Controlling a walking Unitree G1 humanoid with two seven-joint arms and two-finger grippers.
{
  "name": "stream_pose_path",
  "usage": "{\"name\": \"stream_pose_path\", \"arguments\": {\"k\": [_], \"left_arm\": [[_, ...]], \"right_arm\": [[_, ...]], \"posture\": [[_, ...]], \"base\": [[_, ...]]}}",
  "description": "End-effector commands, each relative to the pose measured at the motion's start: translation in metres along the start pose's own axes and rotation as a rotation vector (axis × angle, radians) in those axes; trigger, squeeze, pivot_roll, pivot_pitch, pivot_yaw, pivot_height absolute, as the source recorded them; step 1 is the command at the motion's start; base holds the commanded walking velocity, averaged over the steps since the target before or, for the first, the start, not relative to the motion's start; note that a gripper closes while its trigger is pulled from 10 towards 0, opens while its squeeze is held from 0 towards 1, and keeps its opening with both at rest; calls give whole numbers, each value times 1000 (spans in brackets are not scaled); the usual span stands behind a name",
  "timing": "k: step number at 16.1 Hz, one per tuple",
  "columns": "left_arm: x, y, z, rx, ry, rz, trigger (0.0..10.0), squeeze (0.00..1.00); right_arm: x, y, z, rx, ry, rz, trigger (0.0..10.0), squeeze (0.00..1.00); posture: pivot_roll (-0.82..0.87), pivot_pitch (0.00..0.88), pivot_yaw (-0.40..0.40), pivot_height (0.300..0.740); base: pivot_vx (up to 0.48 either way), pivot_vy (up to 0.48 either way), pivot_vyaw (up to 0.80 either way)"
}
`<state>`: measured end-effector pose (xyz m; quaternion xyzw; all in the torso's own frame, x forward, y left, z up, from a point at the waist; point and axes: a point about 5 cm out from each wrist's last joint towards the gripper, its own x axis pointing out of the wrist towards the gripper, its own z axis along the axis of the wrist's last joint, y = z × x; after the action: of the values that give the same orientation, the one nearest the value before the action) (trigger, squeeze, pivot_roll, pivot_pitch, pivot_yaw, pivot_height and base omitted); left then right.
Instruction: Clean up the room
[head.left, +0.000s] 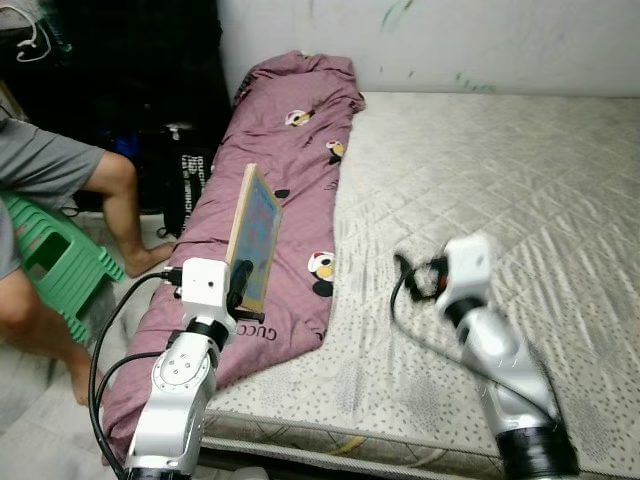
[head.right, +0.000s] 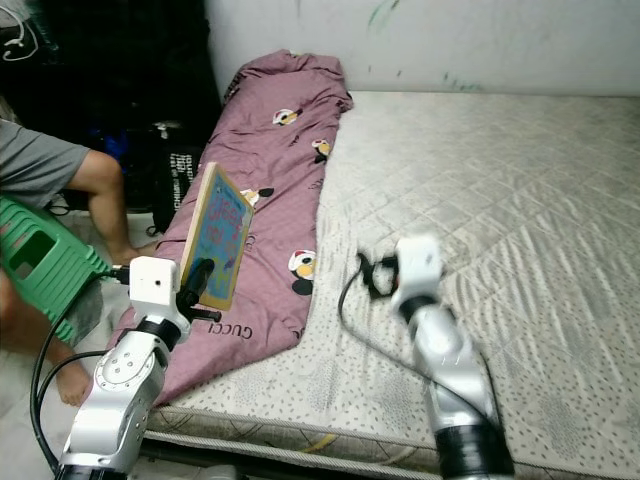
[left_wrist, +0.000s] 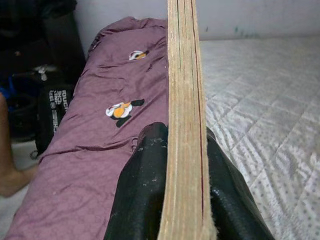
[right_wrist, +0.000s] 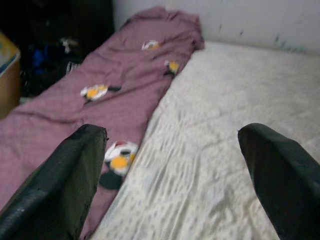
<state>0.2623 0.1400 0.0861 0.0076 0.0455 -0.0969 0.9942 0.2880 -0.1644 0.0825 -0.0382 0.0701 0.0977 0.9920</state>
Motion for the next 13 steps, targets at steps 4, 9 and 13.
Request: {"name": "stream_pose_path", "arguments": {"k": [4, 9, 13], "left_arm": [[11, 12, 5, 66, -60, 37, 10000, 0], [0, 5, 6, 116, -93, 3, 10000, 0], [-4, 10, 7, 90, -98, 27, 10000, 0]], "right_arm": [[3, 6, 2, 97, -73, -187, 10000, 0], [-11, 1, -6, 89, -77, -248, 10000, 0], [-14, -12, -8, 124, -65, -304, 10000, 0]], "posture": [[-28, 0, 63, 740], [-47, 0, 86, 740], [-47, 0, 69, 740]], "base": [[0, 0, 0], [0, 0, -480], [0, 0, -358]]}}
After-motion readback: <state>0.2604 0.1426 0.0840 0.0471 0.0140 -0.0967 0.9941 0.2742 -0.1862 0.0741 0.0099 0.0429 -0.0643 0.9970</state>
